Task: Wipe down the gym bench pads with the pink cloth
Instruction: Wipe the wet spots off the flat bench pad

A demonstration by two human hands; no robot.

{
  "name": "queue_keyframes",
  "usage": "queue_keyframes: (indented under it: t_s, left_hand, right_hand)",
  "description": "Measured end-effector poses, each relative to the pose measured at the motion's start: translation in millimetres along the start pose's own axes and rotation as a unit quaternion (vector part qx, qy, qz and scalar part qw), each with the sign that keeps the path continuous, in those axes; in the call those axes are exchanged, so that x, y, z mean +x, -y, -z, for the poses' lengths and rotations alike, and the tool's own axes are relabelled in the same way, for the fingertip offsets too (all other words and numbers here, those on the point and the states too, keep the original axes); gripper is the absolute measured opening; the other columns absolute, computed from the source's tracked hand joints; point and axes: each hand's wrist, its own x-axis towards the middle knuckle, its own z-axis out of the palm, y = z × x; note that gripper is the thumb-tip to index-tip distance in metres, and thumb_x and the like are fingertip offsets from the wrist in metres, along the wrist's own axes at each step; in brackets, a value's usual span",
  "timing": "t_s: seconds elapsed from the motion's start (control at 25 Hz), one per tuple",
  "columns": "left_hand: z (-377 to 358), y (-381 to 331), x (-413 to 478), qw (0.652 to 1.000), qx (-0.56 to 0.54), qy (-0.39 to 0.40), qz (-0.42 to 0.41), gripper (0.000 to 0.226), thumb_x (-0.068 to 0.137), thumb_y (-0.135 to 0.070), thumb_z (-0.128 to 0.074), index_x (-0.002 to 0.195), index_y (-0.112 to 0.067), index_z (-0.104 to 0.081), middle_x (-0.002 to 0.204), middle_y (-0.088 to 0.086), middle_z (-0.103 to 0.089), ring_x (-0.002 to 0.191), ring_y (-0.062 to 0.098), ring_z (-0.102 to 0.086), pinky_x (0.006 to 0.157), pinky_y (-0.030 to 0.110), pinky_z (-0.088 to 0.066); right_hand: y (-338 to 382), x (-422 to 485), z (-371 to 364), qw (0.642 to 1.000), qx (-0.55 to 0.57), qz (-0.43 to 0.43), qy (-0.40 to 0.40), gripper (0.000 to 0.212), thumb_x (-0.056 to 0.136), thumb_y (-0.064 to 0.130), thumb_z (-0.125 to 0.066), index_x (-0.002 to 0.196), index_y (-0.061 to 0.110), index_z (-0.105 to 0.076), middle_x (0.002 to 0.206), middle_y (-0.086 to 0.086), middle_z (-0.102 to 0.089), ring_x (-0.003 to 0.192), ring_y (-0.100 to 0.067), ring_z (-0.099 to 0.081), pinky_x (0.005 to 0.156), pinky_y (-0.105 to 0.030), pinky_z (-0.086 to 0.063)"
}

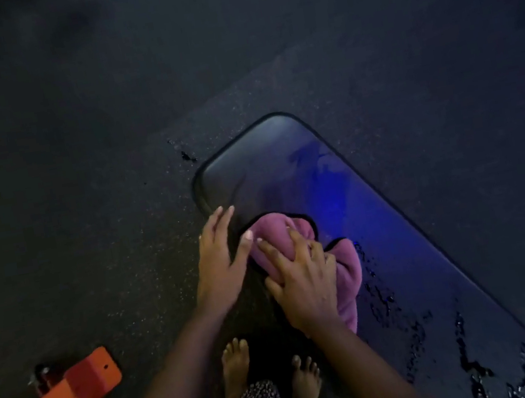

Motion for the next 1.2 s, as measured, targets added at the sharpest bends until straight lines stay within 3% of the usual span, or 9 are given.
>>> queue_keyframes:
  t_s: [0.08,0.24,0.32,0.4,0.52,0.68,0.88,1.04,1.2]
  left_hand:
    - [-7,-8,26,0.980,0.143,0.062,-0.125,0.064,0.088,-0.054,-0.031,0.144,-0.021,-0.033,0.153,0.001,-0.025,0.145,0.017,-0.016,0.119,0.040,-0.007]
    - [-33,-16,84,0.877,0.349,0.149,-0.293,0.068,0.088,-0.056,-0.015,0.146,-0.023,-0.029,0.155,0.002,-0.025,0.146,0.020,-0.012,0.118,0.045,-0.002]
    - [-44,-6,101,0.822,0.411,0.177,-0.351,0.068,0.089,-0.058,-0.012,0.147,-0.024,-0.024,0.156,0.002,-0.023,0.146,0.021,-0.010,0.119,0.047,-0.001]
    - [-49,5,108,0.800,0.427,0.169,-0.385,0.067,0.090,-0.058,-0.016,0.147,-0.025,-0.023,0.156,0.003,-0.023,0.145,0.023,-0.014,0.117,0.047,-0.001]
    - [-48,8,108,0.803,0.408,0.159,-0.405,0.065,0.091,-0.056,-0.022,0.147,-0.023,-0.025,0.154,0.005,-0.028,0.144,0.025,-0.018,0.115,0.048,-0.005]
    - [-48,8,113,0.801,0.400,0.165,-0.415,0.061,0.092,-0.049,-0.023,0.146,-0.022,-0.027,0.153,0.007,-0.030,0.143,0.026,-0.020,0.115,0.048,-0.005]
    - [-45,6,102,0.811,0.353,0.184,-0.428,0.059,0.094,-0.044,-0.020,0.146,-0.018,-0.028,0.153,0.007,-0.029,0.144,0.022,-0.015,0.116,0.048,-0.001]
    - [-61,5,54,0.806,0.310,0.227,-0.451,0.057,0.095,-0.042,-0.021,0.146,-0.018,-0.025,0.154,0.005,-0.028,0.144,0.017,-0.011,0.117,0.042,0.003]
    - [-95,-7,33,0.813,0.303,0.227,-0.443,0.057,0.094,-0.042,-0.022,0.145,-0.018,-0.030,0.152,0.004,-0.031,0.144,0.017,-0.017,0.117,0.043,-0.001]
  right_hand:
    - [-27,18,7,0.996,0.029,-0.084,-0.024,0.053,0.085,0.050,-0.044,0.137,0.047,-0.032,0.149,-0.006,-0.031,0.121,-0.032,-0.042,0.087,-0.047,-0.041]
    - [-98,57,22,0.972,0.027,-0.219,-0.081,0.053,0.085,0.043,-0.053,0.136,0.045,-0.038,0.148,-0.009,-0.029,0.118,-0.036,-0.040,0.091,-0.048,-0.036]
    - [-122,71,26,0.959,0.042,-0.264,-0.096,0.051,0.086,0.042,-0.051,0.136,0.042,-0.039,0.143,-0.009,-0.033,0.117,-0.033,-0.040,0.093,-0.047,-0.035]
    - [-130,76,24,0.948,0.036,-0.298,-0.106,0.050,0.087,0.044,-0.048,0.136,0.042,-0.040,0.140,-0.008,-0.036,0.116,-0.032,-0.041,0.093,-0.046,-0.036]
    - [-113,63,14,0.945,0.020,-0.305,-0.115,0.049,0.086,0.046,-0.045,0.135,0.044,-0.039,0.145,-0.008,-0.033,0.117,-0.031,-0.043,0.090,-0.045,-0.038]
    - [-49,3,-11,0.944,0.038,-0.302,-0.129,0.052,0.078,0.051,-0.037,0.130,0.046,-0.042,0.133,-0.007,-0.047,0.110,-0.029,-0.050,0.084,-0.044,-0.042]
    - [14,-77,-50,0.953,0.042,-0.271,-0.133,0.056,0.071,0.051,-0.048,0.127,0.045,-0.045,0.137,-0.004,-0.045,0.112,-0.029,-0.049,0.084,-0.046,-0.044]
    - [-2,-106,-57,0.960,0.012,-0.238,-0.145,0.054,0.073,0.053,-0.046,0.126,0.046,-0.044,0.133,-0.002,-0.043,0.108,-0.027,-0.049,0.079,-0.044,-0.046]
    - [-74,-83,-34,0.944,0.027,-0.294,-0.145,0.045,0.075,0.049,-0.044,0.118,0.042,-0.056,0.123,-0.007,-0.053,0.092,-0.030,-0.055,0.069,-0.040,-0.044]
